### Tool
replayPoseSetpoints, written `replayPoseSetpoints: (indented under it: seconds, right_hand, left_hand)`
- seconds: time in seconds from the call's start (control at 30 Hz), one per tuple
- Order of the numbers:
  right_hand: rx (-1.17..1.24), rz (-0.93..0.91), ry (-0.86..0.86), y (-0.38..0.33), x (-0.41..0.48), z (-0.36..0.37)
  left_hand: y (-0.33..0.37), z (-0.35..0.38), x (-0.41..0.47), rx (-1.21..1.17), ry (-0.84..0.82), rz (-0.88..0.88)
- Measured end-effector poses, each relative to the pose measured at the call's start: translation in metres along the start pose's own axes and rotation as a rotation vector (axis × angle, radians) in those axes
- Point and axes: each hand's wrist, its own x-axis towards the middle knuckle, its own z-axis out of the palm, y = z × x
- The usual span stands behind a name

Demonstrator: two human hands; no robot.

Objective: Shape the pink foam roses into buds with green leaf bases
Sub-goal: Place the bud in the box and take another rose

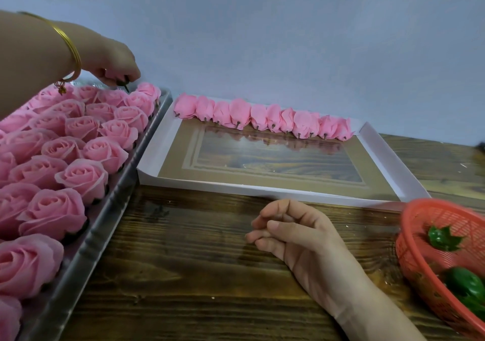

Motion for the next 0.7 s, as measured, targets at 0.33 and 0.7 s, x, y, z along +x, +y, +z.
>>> replayPoseSetpoints:
  seconds: [0.33, 0.7]
  right_hand:
    - [-0.011, -0.002, -0.01, 0.0, 0.001, -0.001]
    - [-0.004, -0.001, -0.006, 0.0, 0.001, -0.001]
  left_hand:
    - [-0.006, 0.01, 0.016, 0.035, -0.045, 0.043]
    - [-0.008, 0.014, 0.014, 0.126, -0.081, 0.107]
